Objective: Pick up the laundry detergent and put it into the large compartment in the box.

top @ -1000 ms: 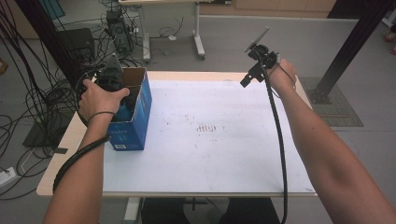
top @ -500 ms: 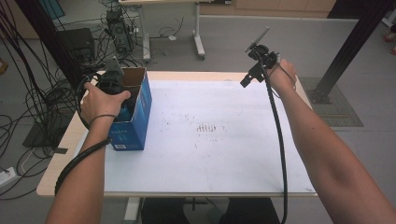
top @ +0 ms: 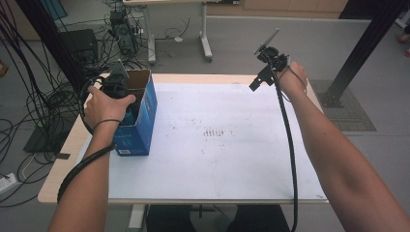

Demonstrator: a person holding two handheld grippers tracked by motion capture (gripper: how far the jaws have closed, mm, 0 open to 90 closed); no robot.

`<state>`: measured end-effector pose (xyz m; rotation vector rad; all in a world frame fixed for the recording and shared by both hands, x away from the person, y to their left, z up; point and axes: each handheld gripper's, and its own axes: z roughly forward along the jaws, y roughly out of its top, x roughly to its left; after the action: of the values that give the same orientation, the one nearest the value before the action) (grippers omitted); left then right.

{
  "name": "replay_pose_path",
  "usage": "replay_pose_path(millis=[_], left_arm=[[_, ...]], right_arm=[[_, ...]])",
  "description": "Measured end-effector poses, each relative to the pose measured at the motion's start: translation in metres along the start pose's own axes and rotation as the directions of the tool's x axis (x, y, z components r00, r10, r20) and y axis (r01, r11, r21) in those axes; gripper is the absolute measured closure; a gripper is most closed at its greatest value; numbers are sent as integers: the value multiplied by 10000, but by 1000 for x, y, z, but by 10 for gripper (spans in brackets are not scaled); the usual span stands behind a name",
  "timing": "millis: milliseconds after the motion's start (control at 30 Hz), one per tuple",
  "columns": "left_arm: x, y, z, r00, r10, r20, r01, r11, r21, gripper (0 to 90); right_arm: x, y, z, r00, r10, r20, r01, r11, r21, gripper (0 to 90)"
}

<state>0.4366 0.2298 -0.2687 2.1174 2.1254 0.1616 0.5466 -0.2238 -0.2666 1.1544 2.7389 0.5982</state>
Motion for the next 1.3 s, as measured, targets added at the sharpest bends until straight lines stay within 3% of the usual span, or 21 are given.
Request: replay_pose_path(millis=[1300], left_arm=[[1,-1,0,9999,-96,75,96,9999,-38,379]], right_arm=[[-2,-2,2,10000,13,4,-13,10000,50,39]])
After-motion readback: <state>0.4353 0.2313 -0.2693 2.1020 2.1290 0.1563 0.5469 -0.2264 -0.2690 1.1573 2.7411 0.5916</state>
